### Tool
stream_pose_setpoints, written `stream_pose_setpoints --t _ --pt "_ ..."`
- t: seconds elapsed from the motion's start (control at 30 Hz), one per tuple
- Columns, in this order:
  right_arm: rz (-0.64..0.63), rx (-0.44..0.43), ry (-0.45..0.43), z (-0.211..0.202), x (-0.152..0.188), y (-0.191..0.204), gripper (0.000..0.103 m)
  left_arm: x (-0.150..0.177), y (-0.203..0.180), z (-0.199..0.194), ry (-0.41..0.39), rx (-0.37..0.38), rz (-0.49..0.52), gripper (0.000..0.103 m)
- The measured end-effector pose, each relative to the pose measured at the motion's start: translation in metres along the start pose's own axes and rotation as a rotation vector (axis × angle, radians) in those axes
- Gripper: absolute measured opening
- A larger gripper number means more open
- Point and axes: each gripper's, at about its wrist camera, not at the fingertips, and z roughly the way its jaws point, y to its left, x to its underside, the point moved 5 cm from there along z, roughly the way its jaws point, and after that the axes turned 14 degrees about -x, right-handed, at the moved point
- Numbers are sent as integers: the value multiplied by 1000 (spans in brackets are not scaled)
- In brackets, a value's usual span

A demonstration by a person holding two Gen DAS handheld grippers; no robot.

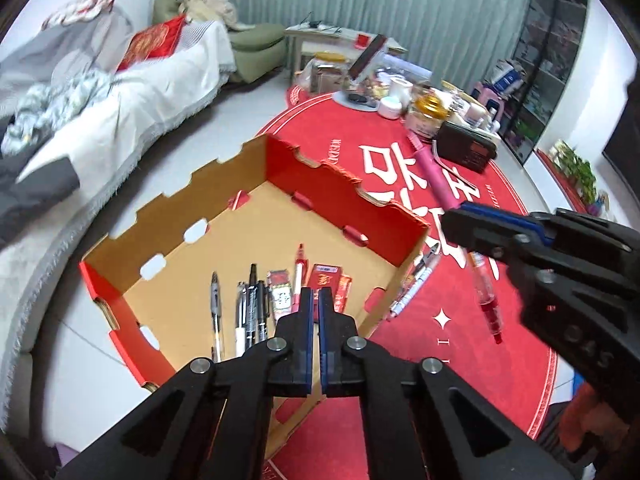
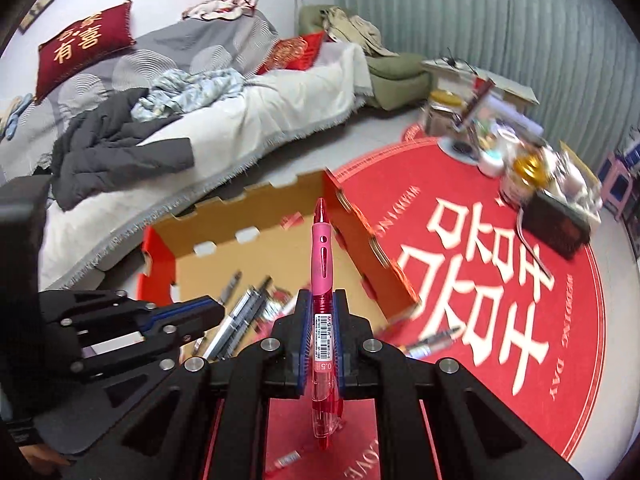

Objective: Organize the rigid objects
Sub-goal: 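Carry both pink pens with both tools over the box interior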

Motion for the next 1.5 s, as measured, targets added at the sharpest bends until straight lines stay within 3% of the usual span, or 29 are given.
stream_pose_setpoints --t 0.07,0.17,0.3,0.4,0.47,0.5,0.57,0.6,0.63,0.83,0.9,1.03,1.27,1.5 --pt "-4 5 -3 -1 4 0 11 11 -12 -3 17 68 64 2" --pt "30 21 3 -7 21 -13 11 48 -45 -9 28 93 225 4" --pt "91 67 15 -23 51 -44 11 104 -80 22 176 123 286 12" --pt "139 86 5 -36 64 -64 11 134 -103 51 255 115 330 12" --pt "155 87 -15 -46 66 -69 11 138 -111 64 249 54 364 22" --pt "157 85 -23 -49 66 -70 11 135 -114 62 222 53 362 27" --pt "163 74 -41 -53 66 -70 11 131 -118 63 224 37 377 28" --pt "165 69 -47 -55 66 -71 11 129 -119 62 216 30 379 23" --pt "168 64 -56 -56 66 -71 11 127 -118 62 209 14 375 10" --pt "192 16 -93 -57 67 -72 11 126 -112 59 238 47 357 10" --pt "191 7 -97 -56 68 -71 11 138 -103 57 211 40 353 10" --pt "185 -6 -99 -56 69 -68 11 130 -100 30 142 49 349 10" --pt "141 -41 -82 -42 55 -44 11 75 -70 0 59 47 212 10" --pt "88 -76 -65 -20 26 -18 11 20 -25 -1 7 -41 107 10"
